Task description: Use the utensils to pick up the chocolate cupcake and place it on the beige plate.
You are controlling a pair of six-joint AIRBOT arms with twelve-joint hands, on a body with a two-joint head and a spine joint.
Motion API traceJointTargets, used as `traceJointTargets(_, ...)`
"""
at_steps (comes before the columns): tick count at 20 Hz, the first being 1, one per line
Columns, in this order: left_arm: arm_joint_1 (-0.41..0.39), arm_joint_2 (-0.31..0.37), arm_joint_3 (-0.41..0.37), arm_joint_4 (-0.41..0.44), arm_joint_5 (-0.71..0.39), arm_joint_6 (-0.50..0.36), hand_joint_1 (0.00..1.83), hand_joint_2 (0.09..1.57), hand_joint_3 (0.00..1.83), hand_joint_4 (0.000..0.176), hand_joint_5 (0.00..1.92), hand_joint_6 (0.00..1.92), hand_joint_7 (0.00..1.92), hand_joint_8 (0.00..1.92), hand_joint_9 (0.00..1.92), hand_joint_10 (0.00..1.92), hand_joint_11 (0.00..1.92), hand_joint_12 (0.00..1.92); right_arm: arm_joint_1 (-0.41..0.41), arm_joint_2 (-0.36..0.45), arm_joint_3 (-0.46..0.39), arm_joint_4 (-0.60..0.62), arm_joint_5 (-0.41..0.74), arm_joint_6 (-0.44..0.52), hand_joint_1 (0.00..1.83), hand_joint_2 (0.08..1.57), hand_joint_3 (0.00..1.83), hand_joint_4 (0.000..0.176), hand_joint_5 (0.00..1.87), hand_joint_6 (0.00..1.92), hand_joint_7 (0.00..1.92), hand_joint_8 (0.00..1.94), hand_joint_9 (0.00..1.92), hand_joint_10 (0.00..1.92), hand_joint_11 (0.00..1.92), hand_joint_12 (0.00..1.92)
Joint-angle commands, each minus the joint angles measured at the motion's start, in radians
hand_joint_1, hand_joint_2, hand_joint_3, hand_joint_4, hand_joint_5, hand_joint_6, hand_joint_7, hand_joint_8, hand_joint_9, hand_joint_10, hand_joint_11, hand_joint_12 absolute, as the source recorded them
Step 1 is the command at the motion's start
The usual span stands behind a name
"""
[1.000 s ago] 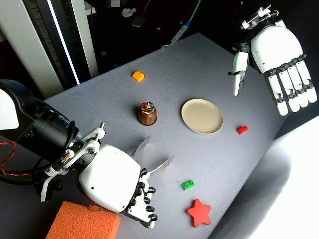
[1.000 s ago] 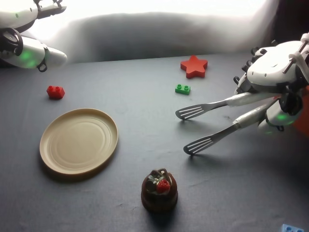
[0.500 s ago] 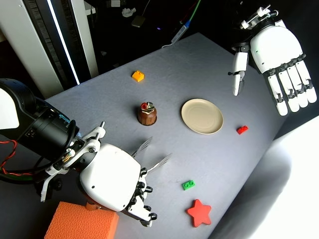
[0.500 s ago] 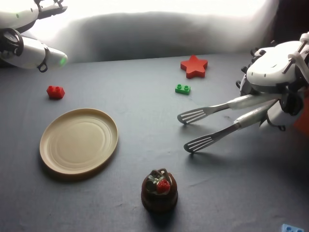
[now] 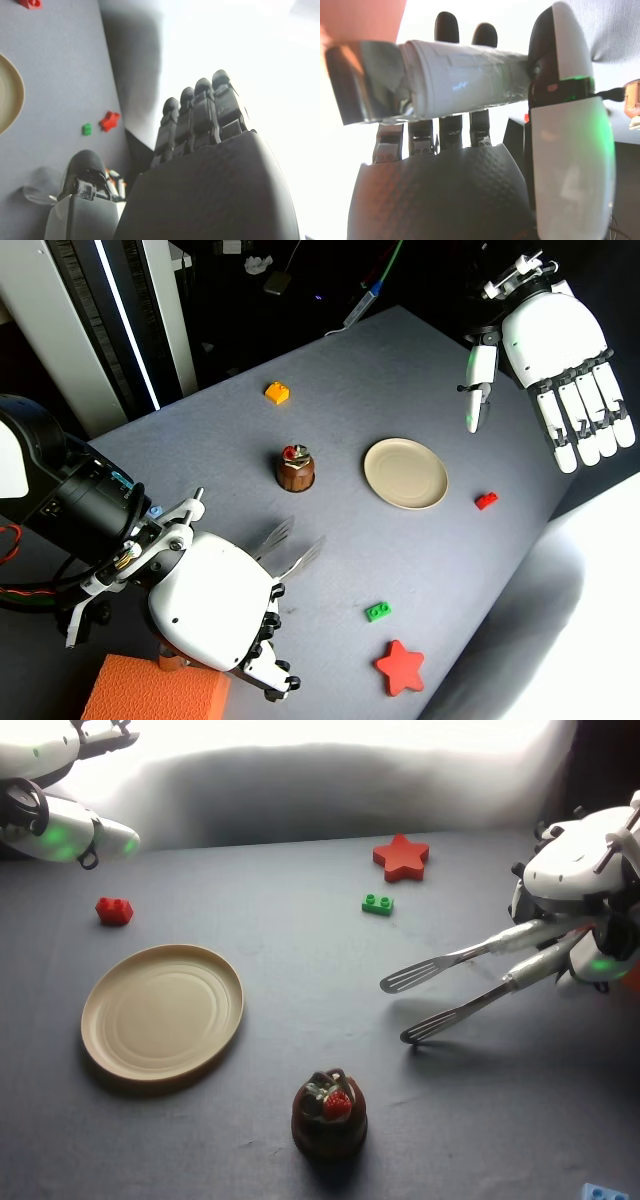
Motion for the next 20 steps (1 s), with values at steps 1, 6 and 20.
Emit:
traceJointTargets(1, -0.015, 0.015, 0.002, 0.025, 0.008, 0.003, 0.00, 1.21, 0.00, 0.000, 0.10, 0.01, 0.06, 0.01, 0.04, 0.01, 0.02, 0.02, 0.015, 0.010, -0.002, -0.028, 0.045, -0.007, 1.04, 1.13, 0.00, 0.082, 0.94, 1.05, 0.94, 0.01, 0.53, 0.00, 0.00, 0.93)
traceJointTargets(6, -0.015, 0.015, 0.002, 0.025, 0.008, 0.003, 0.00, 1.21, 0.00, 0.000, 0.08, 0.00, 0.04, 0.00, 0.03, 0.00, 0.02, 0.02, 0.015, 0.011, -0.007, -0.028, 0.045, -0.013, 1.01, 1.15, 0.00, 0.103, 0.88, 1.13, 0.92, 0.00, 0.54, 0.00, 0.00, 0.92)
traceJointTargets(20, -0.018, 0.015, 0.000, 0.025, 0.008, 0.003, 0.00, 1.22, 0.00, 0.000, 0.06, 0.01, 0.02, 0.01, 0.00, 0.00, 0.00, 0.00, 0.015, 0.015, -0.015, -0.027, 0.054, -0.013, 1.00, 1.16, 0.00, 0.097, 0.87, 1.15, 0.93, 0.01, 0.52, 0.01, 0.00, 0.85)
